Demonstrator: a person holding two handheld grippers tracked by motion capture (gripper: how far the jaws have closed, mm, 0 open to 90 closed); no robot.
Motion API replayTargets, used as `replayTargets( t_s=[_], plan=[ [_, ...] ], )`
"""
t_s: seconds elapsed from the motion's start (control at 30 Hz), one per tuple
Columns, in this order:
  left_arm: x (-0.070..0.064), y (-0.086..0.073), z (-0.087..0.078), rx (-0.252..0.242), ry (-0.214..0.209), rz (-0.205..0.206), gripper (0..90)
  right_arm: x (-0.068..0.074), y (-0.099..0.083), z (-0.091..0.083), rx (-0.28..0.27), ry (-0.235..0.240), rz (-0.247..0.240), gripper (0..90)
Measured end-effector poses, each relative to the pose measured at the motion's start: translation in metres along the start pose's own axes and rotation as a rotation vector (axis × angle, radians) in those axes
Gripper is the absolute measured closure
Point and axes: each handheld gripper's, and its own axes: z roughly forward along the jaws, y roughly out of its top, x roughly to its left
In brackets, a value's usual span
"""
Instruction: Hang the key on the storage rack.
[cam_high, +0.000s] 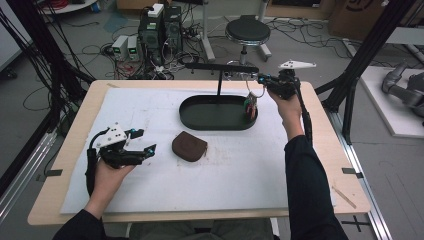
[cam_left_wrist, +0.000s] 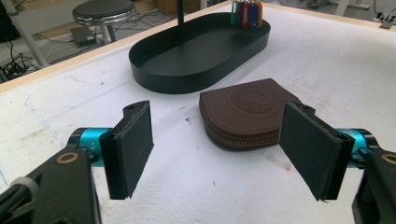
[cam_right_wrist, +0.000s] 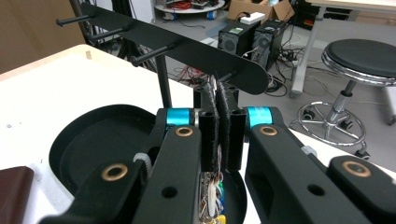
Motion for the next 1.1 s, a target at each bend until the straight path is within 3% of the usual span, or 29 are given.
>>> replayTargets(
  t_s=[0.43, 0.67, 0.7, 0.87, 0.9, 1.1],
  plan=[
    [0.001, -0.001, -0.001, 0.002, 0.0, 0.0, 26.3, 0.001, -0.002, 0.004, 0.016, -0.007, -0.003, 87.3],
    [0.001, 0.0, -0.002, -0.002, 0.003, -0.002, 26.3, -0.002, -0.001, 0.0, -0.001, -0.027, 0.017, 80.4],
    [0.001, 0.0, -0.002, -0.001, 0.003, -0.002, 26.3, -0.004, -0.001, -0.003, 0.003, -0.038, 0.017, 74.5],
    [0.001, 0.0, -0.002, -0.003, 0.003, -0.001, 26.3, -0.005, -0.001, -0.011, 0.027, -0.071, -0.005, 64.6],
    [0.001, 0.0, -0.002, -0.004, 0.003, -0.003, 26.3, -0.006, -0.003, -0.017, 0.032, -0.067, -0.003, 57.9],
    [0.005, -0.002, 0.0, 0.01, 0.007, -0.01, 26.3, -0.011, -0.014, -0.035, 0.096, -0.022, 0.031, 45.6]
  ],
)
